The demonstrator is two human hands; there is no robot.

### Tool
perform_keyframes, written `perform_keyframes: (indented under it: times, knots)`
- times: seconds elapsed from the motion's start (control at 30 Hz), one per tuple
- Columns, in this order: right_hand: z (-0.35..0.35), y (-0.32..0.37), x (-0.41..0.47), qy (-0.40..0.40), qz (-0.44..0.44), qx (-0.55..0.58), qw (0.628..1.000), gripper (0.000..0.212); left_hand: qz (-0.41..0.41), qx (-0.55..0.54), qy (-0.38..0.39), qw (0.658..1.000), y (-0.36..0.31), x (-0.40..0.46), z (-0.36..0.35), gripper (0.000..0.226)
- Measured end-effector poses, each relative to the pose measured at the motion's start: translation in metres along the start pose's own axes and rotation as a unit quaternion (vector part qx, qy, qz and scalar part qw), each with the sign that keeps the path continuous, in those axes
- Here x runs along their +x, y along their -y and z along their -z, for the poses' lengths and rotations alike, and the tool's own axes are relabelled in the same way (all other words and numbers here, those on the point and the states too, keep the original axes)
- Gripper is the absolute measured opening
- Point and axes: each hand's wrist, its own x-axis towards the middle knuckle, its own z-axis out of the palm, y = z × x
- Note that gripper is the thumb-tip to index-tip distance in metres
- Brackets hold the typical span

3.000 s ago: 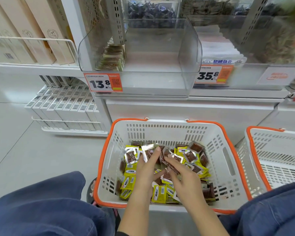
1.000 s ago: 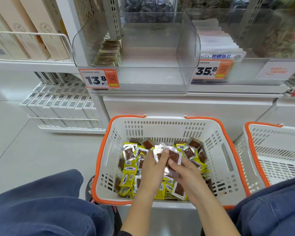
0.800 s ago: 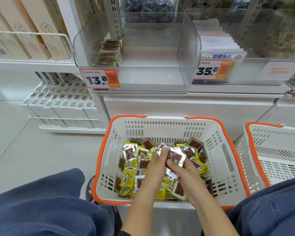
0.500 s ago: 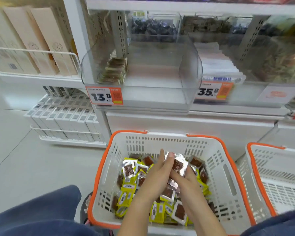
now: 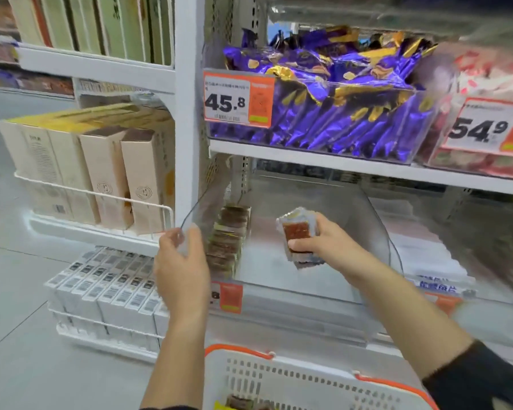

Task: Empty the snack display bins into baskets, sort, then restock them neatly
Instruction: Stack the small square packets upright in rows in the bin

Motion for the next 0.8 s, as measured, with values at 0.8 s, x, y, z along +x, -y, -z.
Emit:
perform_keyframes:
  times: [0.8]
  knots:
    - [-0.007, -0.059, 0.163, -0.065, -0.137, -0.368, 0.917, 0.060, -0.036, -0.081, -0.093, 0.992, 0.020, 0.005, -0.020, 0.016]
